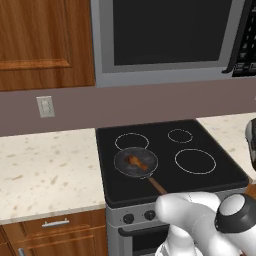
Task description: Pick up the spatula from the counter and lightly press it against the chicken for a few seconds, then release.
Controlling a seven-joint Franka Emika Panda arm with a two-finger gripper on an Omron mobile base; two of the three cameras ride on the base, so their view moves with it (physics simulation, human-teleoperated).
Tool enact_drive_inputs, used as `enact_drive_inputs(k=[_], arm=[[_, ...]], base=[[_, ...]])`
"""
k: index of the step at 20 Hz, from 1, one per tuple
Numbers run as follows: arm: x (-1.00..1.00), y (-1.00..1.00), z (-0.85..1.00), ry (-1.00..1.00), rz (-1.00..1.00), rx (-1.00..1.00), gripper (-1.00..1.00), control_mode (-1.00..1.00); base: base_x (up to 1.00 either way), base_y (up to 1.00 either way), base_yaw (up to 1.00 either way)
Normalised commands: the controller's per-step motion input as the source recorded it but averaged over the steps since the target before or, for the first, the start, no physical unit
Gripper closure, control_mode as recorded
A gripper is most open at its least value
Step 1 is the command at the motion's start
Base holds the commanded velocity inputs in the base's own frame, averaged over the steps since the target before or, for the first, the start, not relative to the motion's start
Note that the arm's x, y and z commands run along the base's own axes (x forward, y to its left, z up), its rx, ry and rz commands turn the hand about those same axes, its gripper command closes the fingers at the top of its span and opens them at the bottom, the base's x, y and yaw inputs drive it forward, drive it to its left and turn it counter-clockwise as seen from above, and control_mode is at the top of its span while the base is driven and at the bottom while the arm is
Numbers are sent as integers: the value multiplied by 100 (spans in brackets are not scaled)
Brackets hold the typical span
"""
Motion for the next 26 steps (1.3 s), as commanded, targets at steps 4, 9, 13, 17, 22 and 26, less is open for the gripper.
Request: enact_drive_inputs(k=[4,9,13,17,22,26], arm=[[19,-15,-20,0,0,0,-100,-100],[14,-16,-22,0,0,0,-100,-100],[10,-20,-20,0,0,0,-100,-100],[7,-18,-15,0,0,0,-100,-100],[9,-16,-14,2,0,0,-100,-100],[7,-8,-14,4,0,0,-100,-100]], base=[[0,0,0],[0,0,0],[0,0,0],[0,0,0],[0,0,0],[0,0,0]])
